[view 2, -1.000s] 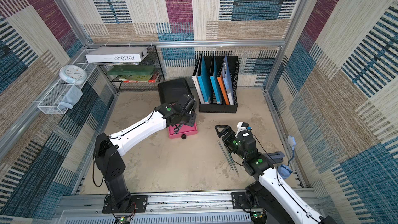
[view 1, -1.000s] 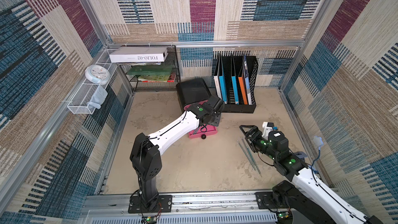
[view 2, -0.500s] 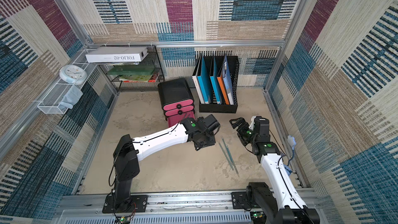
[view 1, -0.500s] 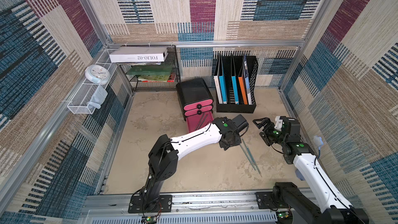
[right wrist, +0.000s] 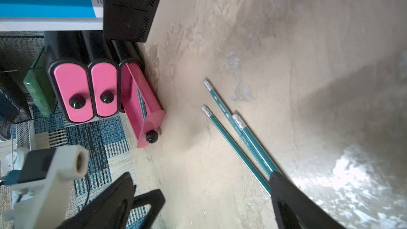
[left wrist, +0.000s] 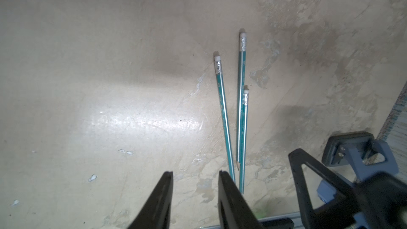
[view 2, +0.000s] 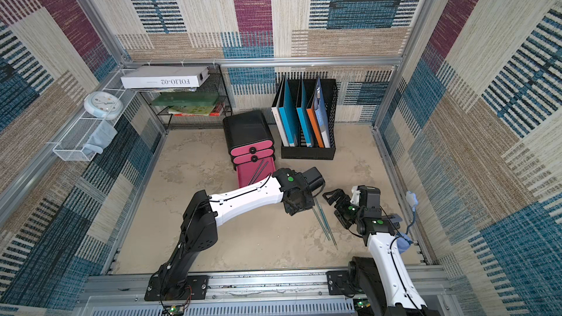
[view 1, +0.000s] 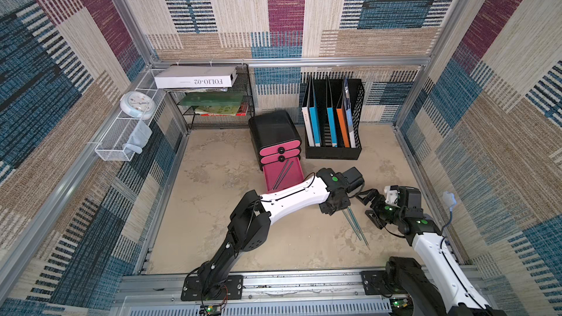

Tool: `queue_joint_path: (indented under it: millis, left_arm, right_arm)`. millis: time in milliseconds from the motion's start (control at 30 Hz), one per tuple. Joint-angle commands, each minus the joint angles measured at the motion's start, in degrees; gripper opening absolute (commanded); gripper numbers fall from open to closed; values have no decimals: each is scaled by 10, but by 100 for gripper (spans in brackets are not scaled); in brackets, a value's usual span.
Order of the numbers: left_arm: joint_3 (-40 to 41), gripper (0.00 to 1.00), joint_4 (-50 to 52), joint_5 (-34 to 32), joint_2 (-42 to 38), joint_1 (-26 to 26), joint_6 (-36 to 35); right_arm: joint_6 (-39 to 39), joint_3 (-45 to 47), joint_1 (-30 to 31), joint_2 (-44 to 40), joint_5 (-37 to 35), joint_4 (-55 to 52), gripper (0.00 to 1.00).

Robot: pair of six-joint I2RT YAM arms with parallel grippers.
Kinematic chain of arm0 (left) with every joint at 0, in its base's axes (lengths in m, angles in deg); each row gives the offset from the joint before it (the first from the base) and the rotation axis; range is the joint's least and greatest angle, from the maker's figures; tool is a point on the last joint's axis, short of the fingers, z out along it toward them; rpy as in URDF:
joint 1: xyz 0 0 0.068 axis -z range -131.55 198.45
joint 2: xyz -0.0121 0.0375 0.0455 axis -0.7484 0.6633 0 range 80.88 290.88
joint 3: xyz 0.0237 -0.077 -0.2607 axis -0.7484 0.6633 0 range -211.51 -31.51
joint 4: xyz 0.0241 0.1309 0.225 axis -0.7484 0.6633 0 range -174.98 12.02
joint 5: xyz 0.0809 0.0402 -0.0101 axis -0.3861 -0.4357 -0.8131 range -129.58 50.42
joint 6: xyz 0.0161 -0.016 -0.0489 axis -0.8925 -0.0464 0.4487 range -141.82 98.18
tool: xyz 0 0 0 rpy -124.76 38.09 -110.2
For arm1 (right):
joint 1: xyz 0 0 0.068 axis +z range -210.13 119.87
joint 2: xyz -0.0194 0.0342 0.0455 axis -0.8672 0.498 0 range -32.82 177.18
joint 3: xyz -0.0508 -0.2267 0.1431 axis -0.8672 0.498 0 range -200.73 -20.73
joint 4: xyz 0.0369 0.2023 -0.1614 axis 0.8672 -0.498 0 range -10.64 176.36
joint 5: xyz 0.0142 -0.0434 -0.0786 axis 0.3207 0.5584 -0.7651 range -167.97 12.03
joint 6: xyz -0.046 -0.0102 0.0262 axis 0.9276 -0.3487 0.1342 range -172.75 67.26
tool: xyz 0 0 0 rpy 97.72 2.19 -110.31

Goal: Please place the pencils in the drawer according to their color
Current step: Adjust the pencil at the center of the board.

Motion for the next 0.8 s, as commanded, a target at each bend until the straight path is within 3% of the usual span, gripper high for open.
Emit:
queue_joint_path:
  millis: [0,767]
  left_arm:
    - [13,39,21,-36,-21,-3,-24]
    - [71,38,13,-40,-56,-12,-36]
  right_arm:
    - [-4,22,1,-12,15,-8,99]
    - [-77,123,26,-57,27,23,100]
